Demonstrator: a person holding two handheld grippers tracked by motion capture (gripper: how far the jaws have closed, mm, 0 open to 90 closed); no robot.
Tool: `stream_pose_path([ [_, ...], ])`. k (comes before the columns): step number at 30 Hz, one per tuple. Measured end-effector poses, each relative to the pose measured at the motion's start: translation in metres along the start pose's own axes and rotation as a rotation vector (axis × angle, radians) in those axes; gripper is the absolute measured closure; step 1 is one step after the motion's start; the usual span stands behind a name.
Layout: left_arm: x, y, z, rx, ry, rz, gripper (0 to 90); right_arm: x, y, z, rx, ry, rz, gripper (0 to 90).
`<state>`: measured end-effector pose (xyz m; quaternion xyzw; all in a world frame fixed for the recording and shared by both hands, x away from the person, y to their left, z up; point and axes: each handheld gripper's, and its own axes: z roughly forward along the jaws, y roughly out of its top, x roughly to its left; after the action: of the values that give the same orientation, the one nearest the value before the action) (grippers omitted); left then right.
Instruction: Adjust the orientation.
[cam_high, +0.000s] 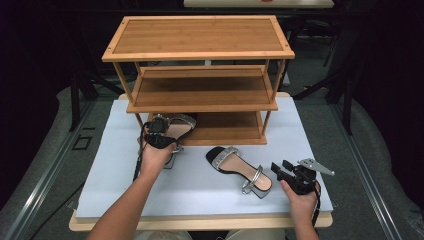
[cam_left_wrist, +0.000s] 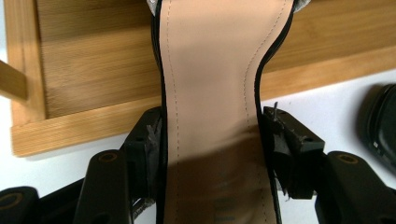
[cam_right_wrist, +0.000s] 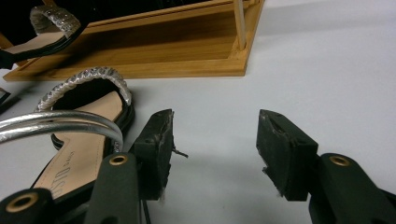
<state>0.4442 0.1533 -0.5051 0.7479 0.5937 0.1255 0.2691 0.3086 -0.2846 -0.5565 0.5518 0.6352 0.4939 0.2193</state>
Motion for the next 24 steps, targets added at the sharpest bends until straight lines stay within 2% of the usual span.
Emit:
stream_pose_path([
  [5,-0.004,0.0,0.007,-0.023,0.026,-0.022,43.0,0.0,0.0,0.0,0.001,0.003,0.0,45.7],
  [7,-0.003,0.001,0.007,-0.046,0.004,-0.04,44.2,0.0,0.0,0.0,0.006,0.008,0.001,45.7],
  [8,-0.004,0.001,0.004,-0.089,0.02,-0.046,49.2,0.0,0.0,0.0,0.004,0.008,0.0,45.7],
  [9,-0.004,0.002,0.0,-0.127,0.028,-0.032,55.3,0.0,0.0,0.0,0.004,0.009,-0.001,45.7],
  [10,-0.002,0.004,-0.004,-0.139,0.006,-0.037,62.9,0.0,0.0,0.0,0.005,0.01,-0.001,45.7],
  [12,-0.004,0.007,-0.007,-0.132,0.012,-0.038,61.6,0.0,0.0,0.001,0.003,0.011,0.001,45.7],
  [15,-0.004,0.006,-0.007,-0.122,0.03,-0.016,57.8,0.001,0.0,0.001,0.003,0.012,0.003,45.7],
  [16,-0.005,0.005,-0.006,-0.105,0.05,0.019,56.0,0.001,0.0,0.0,0.003,0.012,0.001,45.7],
  [17,-0.006,0.004,-0.005,-0.091,0.048,0.029,54.5,0.001,0.0,0.0,0.003,0.011,-0.002,45.7],
  [19,-0.007,0.001,-0.003,-0.076,0.023,0.024,48.8,0.001,0.0,0.0,0.003,0.011,0.001,45.7],
  [24,-0.008,-0.004,-0.007,-0.068,-0.007,0.047,40.7,0.0,0.0,0.0,0.002,0.01,0.002,45.7],
])
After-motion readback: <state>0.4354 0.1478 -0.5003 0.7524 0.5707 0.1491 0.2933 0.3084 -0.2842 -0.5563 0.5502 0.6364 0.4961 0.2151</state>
